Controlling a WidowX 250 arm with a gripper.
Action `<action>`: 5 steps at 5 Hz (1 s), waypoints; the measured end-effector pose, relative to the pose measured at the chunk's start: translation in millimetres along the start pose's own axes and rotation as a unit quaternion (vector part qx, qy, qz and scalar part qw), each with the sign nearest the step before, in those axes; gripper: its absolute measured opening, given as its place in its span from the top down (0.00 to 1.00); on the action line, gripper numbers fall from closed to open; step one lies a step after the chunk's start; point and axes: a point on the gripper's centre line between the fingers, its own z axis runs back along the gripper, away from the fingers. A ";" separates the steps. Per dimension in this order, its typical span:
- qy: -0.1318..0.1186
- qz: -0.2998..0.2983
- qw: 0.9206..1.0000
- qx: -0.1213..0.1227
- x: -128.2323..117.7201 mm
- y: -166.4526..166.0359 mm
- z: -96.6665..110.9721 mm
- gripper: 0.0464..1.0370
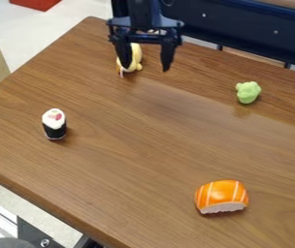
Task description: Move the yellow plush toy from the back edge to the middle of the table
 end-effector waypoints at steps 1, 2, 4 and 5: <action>0.000 0.027 1.000 0.002 20.7 14.1 1.8 0.04; 0.001 0.043 0.999 0.012 37.2 26.8 -0.3 0.04; -0.020 0.048 0.998 0.027 48.0 39.2 -11.6 0.04; -0.026 0.052 0.997 0.040 50.6 43.9 -25.8 0.04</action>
